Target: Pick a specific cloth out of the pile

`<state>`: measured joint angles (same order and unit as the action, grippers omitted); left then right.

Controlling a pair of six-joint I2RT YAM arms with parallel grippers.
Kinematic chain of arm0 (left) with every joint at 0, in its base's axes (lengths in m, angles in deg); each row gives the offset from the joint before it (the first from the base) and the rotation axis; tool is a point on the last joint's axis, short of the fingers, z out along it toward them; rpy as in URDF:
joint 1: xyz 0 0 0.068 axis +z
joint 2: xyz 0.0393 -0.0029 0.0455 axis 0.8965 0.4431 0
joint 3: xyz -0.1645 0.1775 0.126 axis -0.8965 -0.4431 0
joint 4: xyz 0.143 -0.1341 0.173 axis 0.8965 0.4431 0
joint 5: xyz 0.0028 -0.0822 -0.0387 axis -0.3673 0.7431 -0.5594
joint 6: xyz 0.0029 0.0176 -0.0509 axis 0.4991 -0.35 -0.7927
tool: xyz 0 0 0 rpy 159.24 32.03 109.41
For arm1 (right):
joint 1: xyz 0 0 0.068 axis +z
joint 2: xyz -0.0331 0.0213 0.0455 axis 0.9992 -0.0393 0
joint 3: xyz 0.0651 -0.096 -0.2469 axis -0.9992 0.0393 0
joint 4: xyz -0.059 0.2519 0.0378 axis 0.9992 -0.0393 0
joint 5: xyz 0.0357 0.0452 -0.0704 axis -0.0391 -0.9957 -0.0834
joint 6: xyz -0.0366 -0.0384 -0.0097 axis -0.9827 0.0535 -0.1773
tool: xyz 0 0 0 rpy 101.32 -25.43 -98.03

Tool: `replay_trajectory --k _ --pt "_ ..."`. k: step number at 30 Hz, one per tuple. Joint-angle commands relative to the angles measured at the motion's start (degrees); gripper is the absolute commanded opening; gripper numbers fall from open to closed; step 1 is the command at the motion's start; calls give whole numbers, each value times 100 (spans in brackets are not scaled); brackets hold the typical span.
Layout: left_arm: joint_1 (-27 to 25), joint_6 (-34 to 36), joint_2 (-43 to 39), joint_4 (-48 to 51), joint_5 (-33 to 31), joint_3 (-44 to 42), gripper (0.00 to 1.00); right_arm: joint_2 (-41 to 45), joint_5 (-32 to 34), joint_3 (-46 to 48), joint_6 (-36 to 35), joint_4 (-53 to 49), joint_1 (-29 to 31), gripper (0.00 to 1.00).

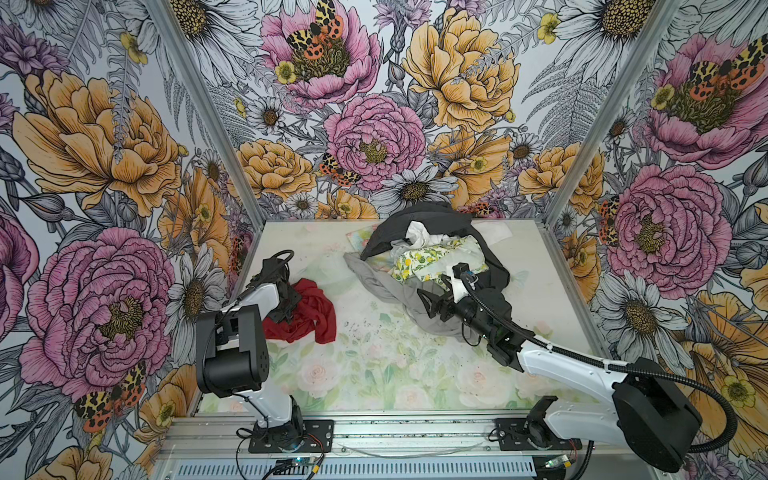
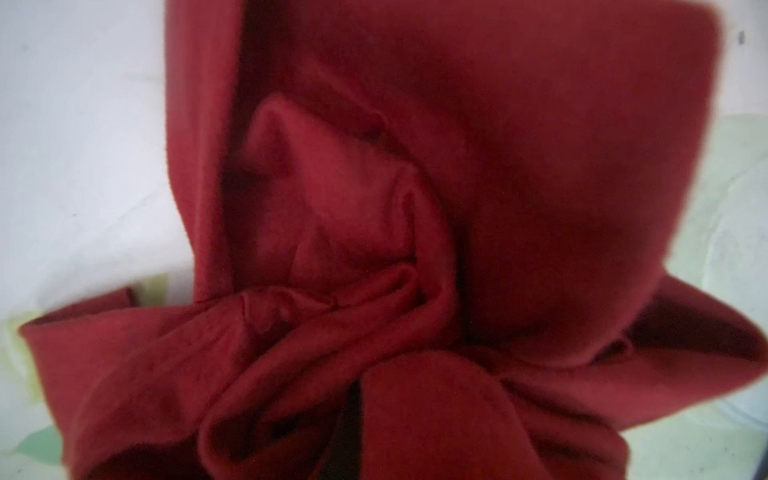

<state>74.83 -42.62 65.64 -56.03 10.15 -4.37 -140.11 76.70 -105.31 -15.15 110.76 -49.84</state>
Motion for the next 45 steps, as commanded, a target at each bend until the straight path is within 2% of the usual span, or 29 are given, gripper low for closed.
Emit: replay_trajectory --k 1,6,8,11,13,19,25,31,36,40,45 --pt "264 -102 -115 80 -294 -163 0 11 -47 -57 60 187 23 92" --pt "255 -89 -446 90 -300 -154 2 92 -16 -13 51 116 23 92" --pt "204 -46 -685 134 -337 -146 18 133 4 5 50 105 23 92" --pt "109 33 -984 267 -369 -127 47 147 24 -6 45 75 23 92" --pt "74 48 -1117 393 -318 -103 60 163 27 -43 51 31 23 92" --pt "-65 142 -1522 684 120 -163 81 184 -8 -153 71 -69 31 92" --pt "-276 408 -2178 819 70 -161 99 137 -36 -285 47 -182 32 92" --pt "-745 1121 -2587 790 -133 283 99 224 39 -457 -119 -633 32 93" --pt "-1398 2160 -2620 563 -259 942 99 682 671 -541 -451 -1132 -108 98" --pt "-1618 2682 -2647 -216 -204 1061 99 848 985 -821 -644 -1695 -454 99" --pt "-1534 3068 -2732 -1459 297 508 99 1115 1306 -785 -900 -1978 -1048 99"
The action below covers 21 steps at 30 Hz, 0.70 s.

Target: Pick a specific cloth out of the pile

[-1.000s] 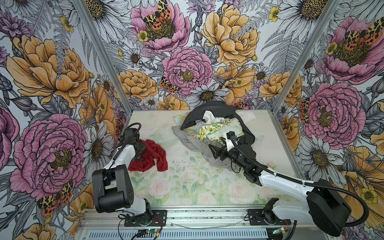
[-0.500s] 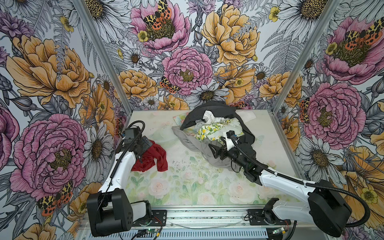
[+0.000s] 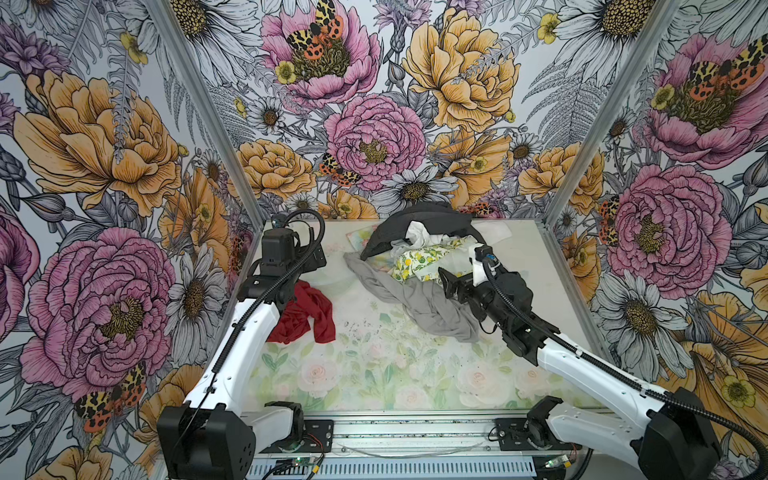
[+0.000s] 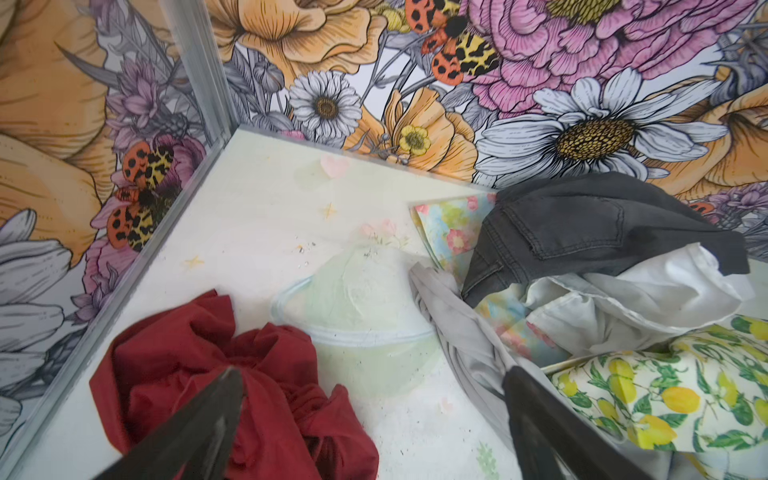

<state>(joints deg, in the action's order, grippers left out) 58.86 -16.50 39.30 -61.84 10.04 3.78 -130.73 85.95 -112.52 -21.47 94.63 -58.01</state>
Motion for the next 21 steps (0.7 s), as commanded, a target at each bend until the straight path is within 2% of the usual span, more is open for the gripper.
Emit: replay_trajectory --k 1,4,9,11,14,17,21 --pt "130 470 -158 -1145 375 -527 99 241 487 -21 -341 -421 -370 99" --pt "408 446 -316 -2044 479 -1311 99 359 647 236 -454 -423 -852 99" --pt "609 536 -265 -3191 -84 -2284 99 340 890 848 -582 2 -1499 100" --pt "620 522 -69 -3433 -144 -2408 99 312 1000 1074 -642 209 -1636 99" --pt "561 481 334 -3803 97 -2561 99 229 1024 1261 -550 485 -1881 100" --pt "511 697 726 -4402 177 -2789 99 -20 1027 1516 -569 1001 -2145 100" --pt "515 907 1089 -5113 196 -3088 99 -453 903 2017 -556 2182 -2410 100"
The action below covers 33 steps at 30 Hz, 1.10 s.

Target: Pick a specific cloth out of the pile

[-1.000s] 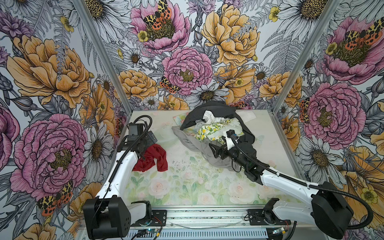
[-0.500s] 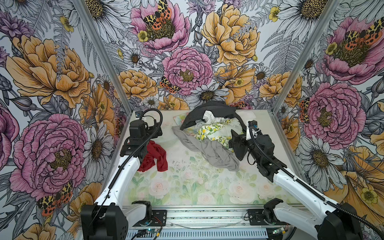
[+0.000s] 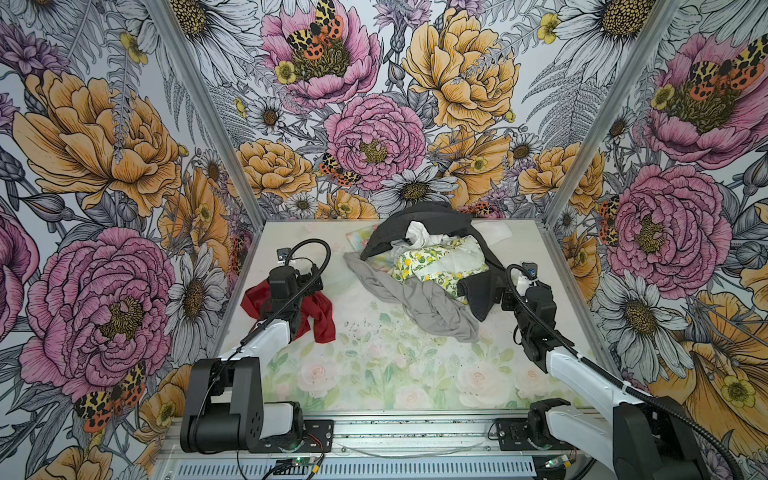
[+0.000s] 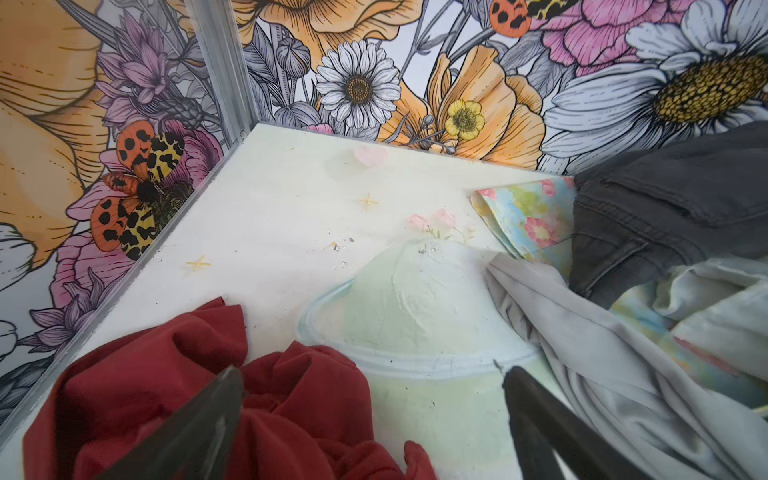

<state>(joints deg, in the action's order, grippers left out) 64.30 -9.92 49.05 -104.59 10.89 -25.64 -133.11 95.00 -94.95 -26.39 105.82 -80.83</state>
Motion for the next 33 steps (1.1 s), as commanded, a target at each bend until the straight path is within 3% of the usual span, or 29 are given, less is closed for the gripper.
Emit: replay_trajectory --k 1,13,17,26,30,33 --pt "-29 272 159 -903 117 -169 99 -333 -4 353 -68 1271 -203 100" --pt "-87 430 721 -3269 -130 -1168 99 -988 -115 753 94 2779 -490 100" --pt "-103 451 918 -3354 -168 -1148 99 -1181 -76 868 47 3251 -498 99" --pt "21 302 1108 -3525 -162 -1122 99 -2548 -151 992 -161 4832 -447 100" --pt "-10 310 1112 -3490 -240 -1105 99 -2580 47 896 -135 4704 -403 100" --pt "-59 343 1121 -3480 -348 -1090 99 -2440 50 441 -107 3633 -405 99"
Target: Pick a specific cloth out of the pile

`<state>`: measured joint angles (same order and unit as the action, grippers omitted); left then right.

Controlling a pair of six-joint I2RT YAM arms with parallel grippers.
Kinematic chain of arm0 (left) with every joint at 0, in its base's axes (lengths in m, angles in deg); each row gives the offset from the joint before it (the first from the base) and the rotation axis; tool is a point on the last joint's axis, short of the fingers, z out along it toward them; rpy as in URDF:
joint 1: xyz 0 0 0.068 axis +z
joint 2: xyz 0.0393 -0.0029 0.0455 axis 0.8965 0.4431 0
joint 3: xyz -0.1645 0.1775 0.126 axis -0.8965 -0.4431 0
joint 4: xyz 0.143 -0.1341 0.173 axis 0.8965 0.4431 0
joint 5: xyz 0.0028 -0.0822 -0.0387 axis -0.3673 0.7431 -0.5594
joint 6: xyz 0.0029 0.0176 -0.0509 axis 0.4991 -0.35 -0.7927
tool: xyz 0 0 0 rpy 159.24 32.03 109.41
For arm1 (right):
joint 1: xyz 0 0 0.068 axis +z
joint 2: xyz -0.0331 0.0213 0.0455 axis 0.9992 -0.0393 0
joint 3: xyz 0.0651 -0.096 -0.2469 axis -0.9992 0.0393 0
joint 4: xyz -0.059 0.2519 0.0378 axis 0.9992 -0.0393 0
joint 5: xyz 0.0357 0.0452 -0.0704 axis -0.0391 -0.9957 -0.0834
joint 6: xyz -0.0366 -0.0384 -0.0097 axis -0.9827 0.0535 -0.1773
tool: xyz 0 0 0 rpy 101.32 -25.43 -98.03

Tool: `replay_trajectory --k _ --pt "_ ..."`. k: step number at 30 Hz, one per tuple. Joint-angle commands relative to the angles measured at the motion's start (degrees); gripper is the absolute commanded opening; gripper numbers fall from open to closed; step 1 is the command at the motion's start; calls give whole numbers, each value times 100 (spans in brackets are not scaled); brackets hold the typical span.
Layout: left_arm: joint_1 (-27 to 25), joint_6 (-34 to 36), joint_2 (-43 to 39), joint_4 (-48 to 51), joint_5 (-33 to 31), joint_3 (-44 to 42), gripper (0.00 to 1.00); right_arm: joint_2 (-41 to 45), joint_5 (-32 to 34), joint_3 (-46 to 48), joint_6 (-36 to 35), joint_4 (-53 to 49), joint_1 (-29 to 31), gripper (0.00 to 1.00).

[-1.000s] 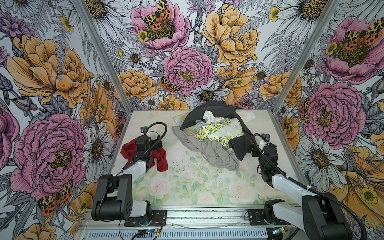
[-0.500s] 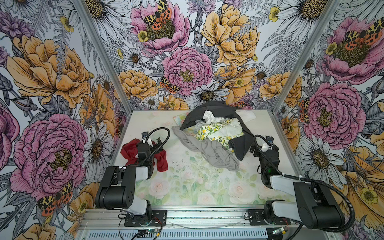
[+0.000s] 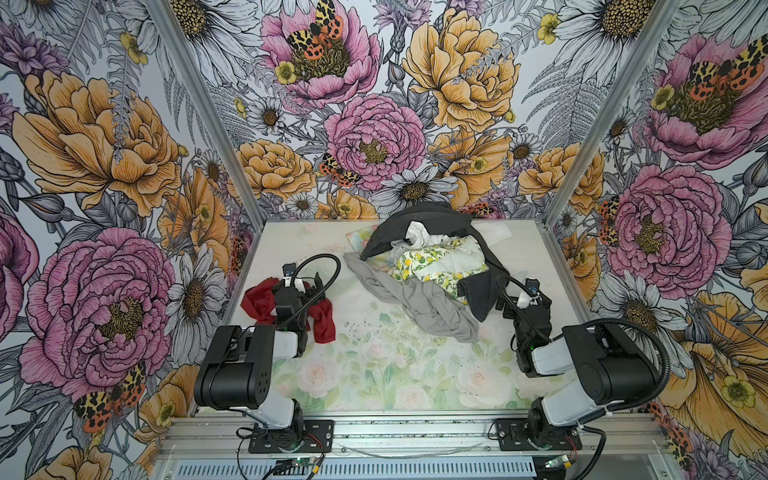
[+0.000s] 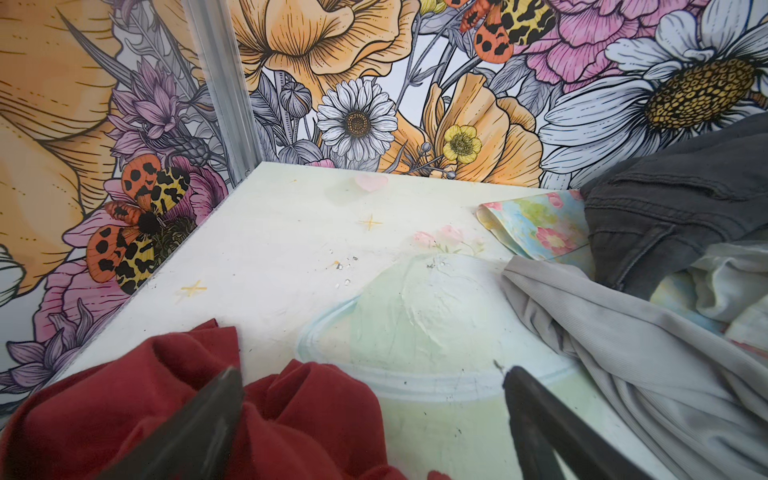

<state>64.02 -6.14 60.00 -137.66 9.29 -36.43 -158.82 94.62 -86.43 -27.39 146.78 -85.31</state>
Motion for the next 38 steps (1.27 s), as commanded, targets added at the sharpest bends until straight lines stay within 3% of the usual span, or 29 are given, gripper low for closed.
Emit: replay_trajectory --k 1,4,38 --pt "-40 -29 26 -168 -212 -6 99 117 183 -706 37 -1003 37 100" --pt "-32 -44 24 -170 -213 -10 99 134 -222 -999 286 -1575 -254 99" --pt "-49 -35 14 -194 -251 -23 99 149 -255 -955 265 -1489 -257 100"
